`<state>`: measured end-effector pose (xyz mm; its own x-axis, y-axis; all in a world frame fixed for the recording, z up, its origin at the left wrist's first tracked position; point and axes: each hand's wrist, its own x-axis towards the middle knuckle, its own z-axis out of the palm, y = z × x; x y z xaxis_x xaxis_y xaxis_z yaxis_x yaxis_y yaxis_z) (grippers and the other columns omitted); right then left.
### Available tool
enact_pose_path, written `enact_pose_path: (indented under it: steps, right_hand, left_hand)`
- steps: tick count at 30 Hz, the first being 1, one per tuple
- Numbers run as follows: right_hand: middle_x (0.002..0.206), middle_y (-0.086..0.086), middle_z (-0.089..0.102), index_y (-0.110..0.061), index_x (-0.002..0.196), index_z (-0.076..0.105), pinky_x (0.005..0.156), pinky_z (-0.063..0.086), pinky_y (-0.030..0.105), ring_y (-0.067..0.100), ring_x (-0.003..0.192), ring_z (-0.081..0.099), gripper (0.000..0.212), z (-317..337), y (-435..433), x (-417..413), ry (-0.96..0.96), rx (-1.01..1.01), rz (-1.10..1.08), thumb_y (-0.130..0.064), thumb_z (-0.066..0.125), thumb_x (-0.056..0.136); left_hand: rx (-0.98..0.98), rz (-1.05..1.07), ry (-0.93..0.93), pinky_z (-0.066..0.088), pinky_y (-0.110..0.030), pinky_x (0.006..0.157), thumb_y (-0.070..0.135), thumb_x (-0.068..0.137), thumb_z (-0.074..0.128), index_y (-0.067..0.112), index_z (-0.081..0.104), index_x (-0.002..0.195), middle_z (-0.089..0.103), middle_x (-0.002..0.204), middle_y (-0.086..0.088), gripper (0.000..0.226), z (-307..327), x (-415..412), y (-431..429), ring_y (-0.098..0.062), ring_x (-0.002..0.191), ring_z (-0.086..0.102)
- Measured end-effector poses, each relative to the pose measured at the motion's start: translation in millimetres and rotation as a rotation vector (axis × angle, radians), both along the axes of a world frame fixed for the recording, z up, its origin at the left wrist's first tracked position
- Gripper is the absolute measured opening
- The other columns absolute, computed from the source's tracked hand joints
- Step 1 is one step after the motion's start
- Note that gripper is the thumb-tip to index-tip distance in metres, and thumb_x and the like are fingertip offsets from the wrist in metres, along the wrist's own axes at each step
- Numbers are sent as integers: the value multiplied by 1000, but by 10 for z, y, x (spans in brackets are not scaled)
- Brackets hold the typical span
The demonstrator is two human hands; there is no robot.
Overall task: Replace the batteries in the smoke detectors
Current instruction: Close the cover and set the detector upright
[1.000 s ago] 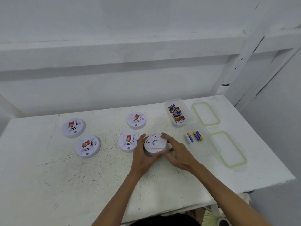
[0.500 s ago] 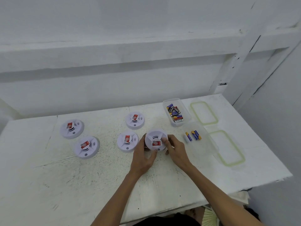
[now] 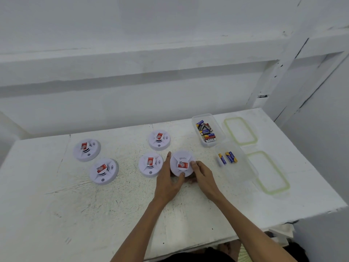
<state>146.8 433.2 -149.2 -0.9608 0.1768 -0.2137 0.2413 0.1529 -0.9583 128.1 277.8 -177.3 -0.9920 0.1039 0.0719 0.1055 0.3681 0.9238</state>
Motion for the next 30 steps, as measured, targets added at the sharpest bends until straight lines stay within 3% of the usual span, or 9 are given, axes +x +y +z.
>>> enact_pose_path:
  steps: [5, 8, 10, 18, 30]
  right_hand:
    - [85, 5, 75, -12, 102, 66, 67, 62, 35, 23, 68, 74, 35, 21, 28, -40, -26, -13, 21, -41, 47, 103]
    - [87, 4, 76, -13, 104, 67, 69, 62, 35, 23, 70, 74, 36, 20, 32, -56, -39, -19, 15, -43, 47, 102]
    - [87, 4, 76, -13, 104, 68, 69, 62, 35, 23, 70, 74, 37, 24, 31, -62, -43, -34, 10, -44, 48, 102]
    - [87, 4, 76, -12, 106, 67, 71, 62, 37, 24, 70, 74, 38, 10, 21, -54, -52, -36, 6, -45, 48, 101]
    - [86, 3, 76, -13, 104, 67, 72, 63, 40, 23, 68, 74, 38, -5, 17, -61, -49, 9, 8, -46, 47, 101]
  left_hand:
    - [2, -6, -7, 30, -6, 110, 36, 87, 70, 15, 25, 160, 38, 158, 7, 88, -21, -26, 17, 14, 141, 29]
    - [-11, -19, -5, 31, -13, 114, 35, 88, 69, 13, 24, 160, 38, 160, 1, 87, -16, -24, 33, -3, 146, 34]
    - [-16, -23, -1, 29, -10, 113, 35, 88, 69, 12, 26, 159, 38, 160, 0, 87, -19, -31, 30, -9, 147, 34]
    - [-31, -26, 10, 26, -5, 111, 23, 91, 74, 11, 28, 158, 39, 160, -1, 83, -51, -40, 6, -4, 145, 33]
    - [-30, -33, 17, 25, -6, 112, 37, 88, 68, 10, 28, 158, 39, 160, 0, 85, -41, -32, 5, -8, 148, 33]
